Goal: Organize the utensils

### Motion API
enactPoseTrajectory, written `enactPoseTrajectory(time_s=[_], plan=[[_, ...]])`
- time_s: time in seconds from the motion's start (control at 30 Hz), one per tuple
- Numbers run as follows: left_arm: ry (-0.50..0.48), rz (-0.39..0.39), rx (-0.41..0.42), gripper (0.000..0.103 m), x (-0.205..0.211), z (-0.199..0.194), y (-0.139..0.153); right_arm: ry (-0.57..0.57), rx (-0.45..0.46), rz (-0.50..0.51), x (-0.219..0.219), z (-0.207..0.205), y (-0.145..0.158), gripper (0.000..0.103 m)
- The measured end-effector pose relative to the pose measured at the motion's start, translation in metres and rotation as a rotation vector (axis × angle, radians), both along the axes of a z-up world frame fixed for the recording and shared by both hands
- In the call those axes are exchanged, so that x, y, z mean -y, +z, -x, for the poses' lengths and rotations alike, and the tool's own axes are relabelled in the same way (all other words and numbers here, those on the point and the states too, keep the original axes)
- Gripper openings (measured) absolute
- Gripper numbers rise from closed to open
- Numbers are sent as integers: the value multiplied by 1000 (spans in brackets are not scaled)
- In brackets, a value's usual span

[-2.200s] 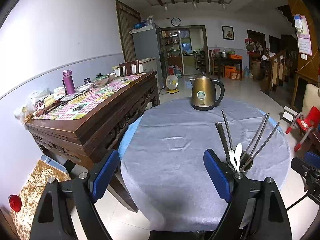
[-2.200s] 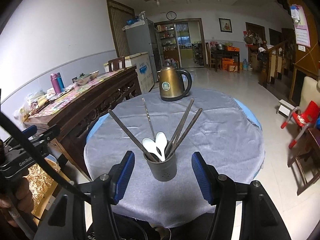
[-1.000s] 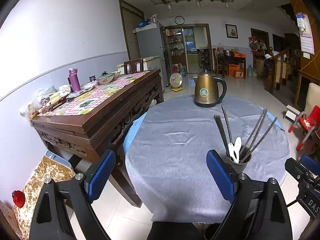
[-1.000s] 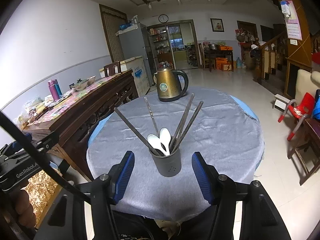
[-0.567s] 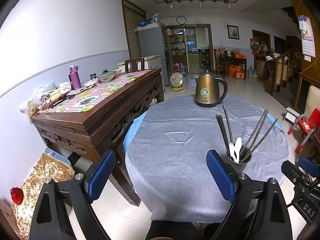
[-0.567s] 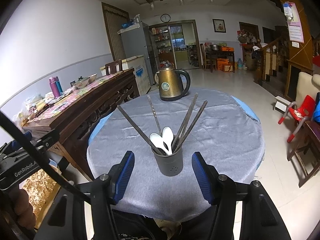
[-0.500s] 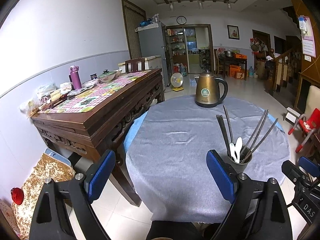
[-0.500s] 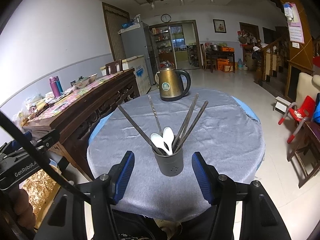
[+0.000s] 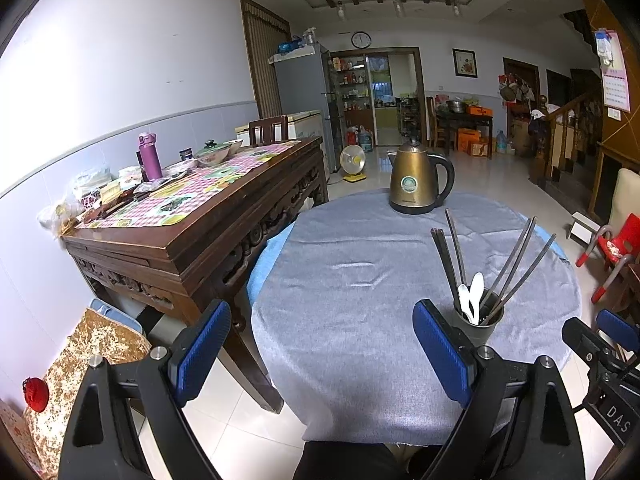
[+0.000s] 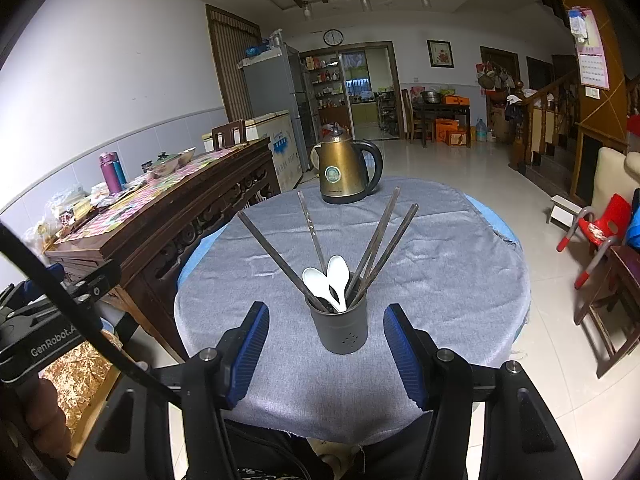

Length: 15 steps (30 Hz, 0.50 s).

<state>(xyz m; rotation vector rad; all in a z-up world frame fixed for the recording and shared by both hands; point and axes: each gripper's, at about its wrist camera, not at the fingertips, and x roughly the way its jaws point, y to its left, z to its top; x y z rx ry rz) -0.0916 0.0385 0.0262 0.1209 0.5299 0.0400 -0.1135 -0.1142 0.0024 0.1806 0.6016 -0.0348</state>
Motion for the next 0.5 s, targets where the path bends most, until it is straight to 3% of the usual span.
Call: enactPoseTrajectory(time_s=[0.5], plan=[[-1,1,-1,93,-1,0,1,2,3,2,-1,0,0,64]])
